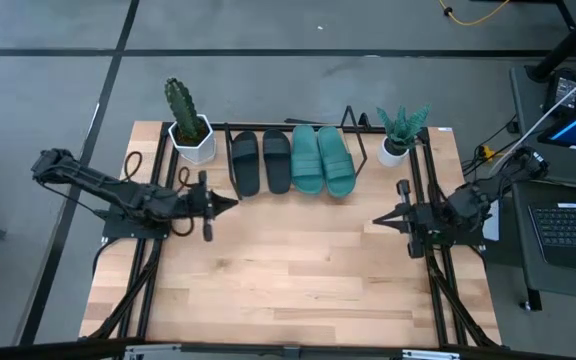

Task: Pick and place slides into the shelf
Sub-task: Return to Home Position

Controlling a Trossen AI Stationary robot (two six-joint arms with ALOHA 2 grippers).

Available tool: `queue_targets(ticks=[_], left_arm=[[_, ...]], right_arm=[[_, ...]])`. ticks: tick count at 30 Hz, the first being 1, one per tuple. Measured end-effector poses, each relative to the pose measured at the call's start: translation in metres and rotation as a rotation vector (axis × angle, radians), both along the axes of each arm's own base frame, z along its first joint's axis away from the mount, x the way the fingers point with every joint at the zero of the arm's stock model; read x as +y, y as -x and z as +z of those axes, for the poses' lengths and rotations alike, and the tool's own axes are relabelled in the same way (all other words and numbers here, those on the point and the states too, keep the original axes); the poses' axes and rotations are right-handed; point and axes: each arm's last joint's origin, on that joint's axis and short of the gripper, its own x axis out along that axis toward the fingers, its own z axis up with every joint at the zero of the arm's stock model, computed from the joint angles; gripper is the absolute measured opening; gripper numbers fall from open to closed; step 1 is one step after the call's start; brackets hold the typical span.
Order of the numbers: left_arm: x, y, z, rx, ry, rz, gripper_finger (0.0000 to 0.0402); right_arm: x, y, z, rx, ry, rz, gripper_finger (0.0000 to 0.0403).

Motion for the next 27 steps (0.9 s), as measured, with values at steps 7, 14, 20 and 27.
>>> queue_targets(ticks=[7, 14, 20, 27], left_arm=[[0.007, 0.025, -0.026, -0.045, -0.015, -0.031, 0.0000], [0.010, 0.040, -0.045, -0.091, -0.008, -0.073, 0.0000], [0.013, 0.045, -0.052, -0.149, -0.011, -0.182, 0.0000], [0.019, 0.044, -0.063, -0.137, -0.006, -0.210, 0.0000]], right_arm=[[-0.014, 0.024, 0.001, -0.049, -0.025, 0.004, 0.0004], [-0.021, 0.035, -0.021, -0.100, -0.056, 0.028, 0.0004], [-0.018, 0.034, -0.047, -0.140, -0.078, 0.077, 0.0004], [-0.015, 0.029, -0.078, -0.151, -0.122, 0.088, 0.0004]])
